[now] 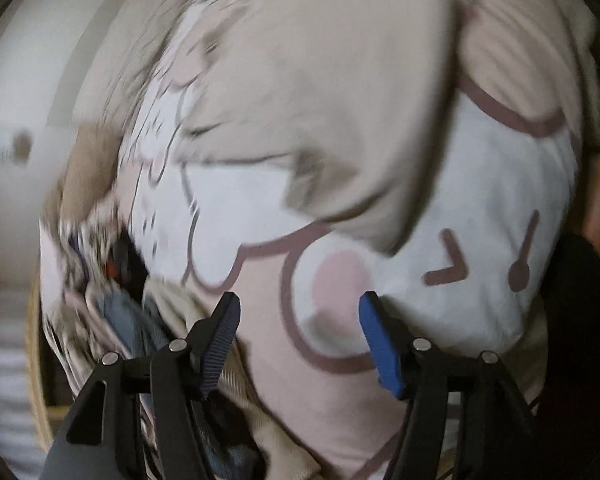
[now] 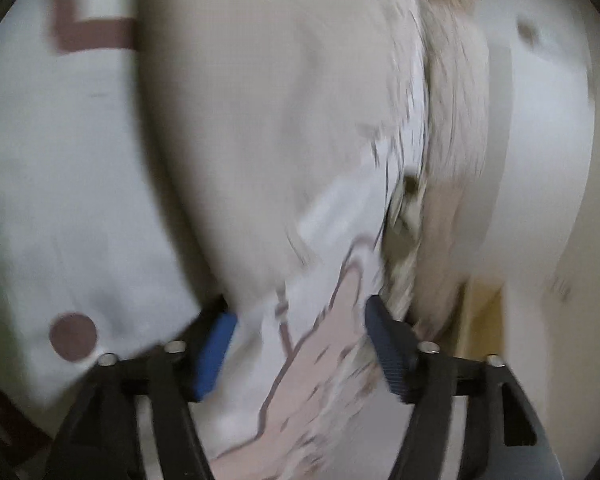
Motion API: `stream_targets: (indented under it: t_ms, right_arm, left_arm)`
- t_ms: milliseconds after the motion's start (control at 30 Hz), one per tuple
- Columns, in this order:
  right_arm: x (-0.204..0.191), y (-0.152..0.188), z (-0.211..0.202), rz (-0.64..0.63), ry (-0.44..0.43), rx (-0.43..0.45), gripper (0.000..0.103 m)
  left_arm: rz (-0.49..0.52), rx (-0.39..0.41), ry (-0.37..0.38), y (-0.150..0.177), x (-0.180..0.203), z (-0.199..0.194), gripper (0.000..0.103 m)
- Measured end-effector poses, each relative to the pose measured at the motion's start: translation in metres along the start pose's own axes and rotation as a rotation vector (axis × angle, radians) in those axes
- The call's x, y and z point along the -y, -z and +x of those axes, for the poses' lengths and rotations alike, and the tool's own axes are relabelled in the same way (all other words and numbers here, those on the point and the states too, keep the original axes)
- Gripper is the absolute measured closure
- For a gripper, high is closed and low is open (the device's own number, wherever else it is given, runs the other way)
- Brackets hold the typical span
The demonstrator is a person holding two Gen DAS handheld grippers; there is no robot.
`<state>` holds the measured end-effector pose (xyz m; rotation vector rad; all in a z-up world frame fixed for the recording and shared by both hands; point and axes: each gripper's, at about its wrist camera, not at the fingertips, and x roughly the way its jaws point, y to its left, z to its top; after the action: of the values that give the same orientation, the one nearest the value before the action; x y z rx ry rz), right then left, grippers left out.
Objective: Fold clothes
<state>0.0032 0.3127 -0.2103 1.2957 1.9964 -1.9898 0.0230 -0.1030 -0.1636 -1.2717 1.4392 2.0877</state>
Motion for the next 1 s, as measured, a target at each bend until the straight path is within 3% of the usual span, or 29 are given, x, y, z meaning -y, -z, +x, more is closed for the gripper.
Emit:
stream_targets:
  t_ms: [100,167,267,367,500,600,667,800,867,1000]
  right_arm:
    - [0.031,0.011,-0.007,0.254,-0.168,-0.061,0.034]
    - [0.058,0.022,-0.015,0.539,-0.328,-0.051,0.034]
    - [0.078,0.041,-0.015,0.906,-0.519,-0.001,0.034]
    - [0.070,0.066,-0.005,1.237,-0.697,0.022,0.034]
    - [0.061,0.080,0.004,1.542,-0.854,0.065,0.034]
    - [0.046,0.083,0.011,1.706,-1.016,0.101,0.034]
    - [0.040,0.086,0.019,1.787,-1.074,0.104,0.034]
    - [0.036,0.097,0.032,1.942,-1.155,0.115,0.034]
    - [0.036,0.100,0.041,1.995,-1.209,0.135,0.034]
    - [0.036,0.103,0.063,2.063,-1.306,0.172,0.034]
  left_arm:
    - [-0.128,0.066,0.028,-0.013,-0.017,-0.017,0.042]
    - [-0.160,0.166,0.032,-0.036,-0.019,-0.034,0.042]
    - [-0.144,0.347,0.033,-0.080,-0.008,-0.060,0.041]
    - [-0.108,0.525,0.078,-0.130,0.019,-0.083,0.031]
    - [-0.092,0.691,0.147,-0.196,0.067,-0.096,0.031]
    - [-0.134,0.725,0.231,-0.240,0.105,-0.095,0.031]
    - [-0.141,0.747,0.275,-0.266,0.129,-0.092,0.031]
    - [-0.171,0.779,0.287,-0.300,0.161,-0.087,0.031]
    - [-0.220,0.739,0.310,-0.312,0.166,-0.080,0.032]
    - [-0.236,0.668,0.278,-0.325,0.170,-0.067,0.036]
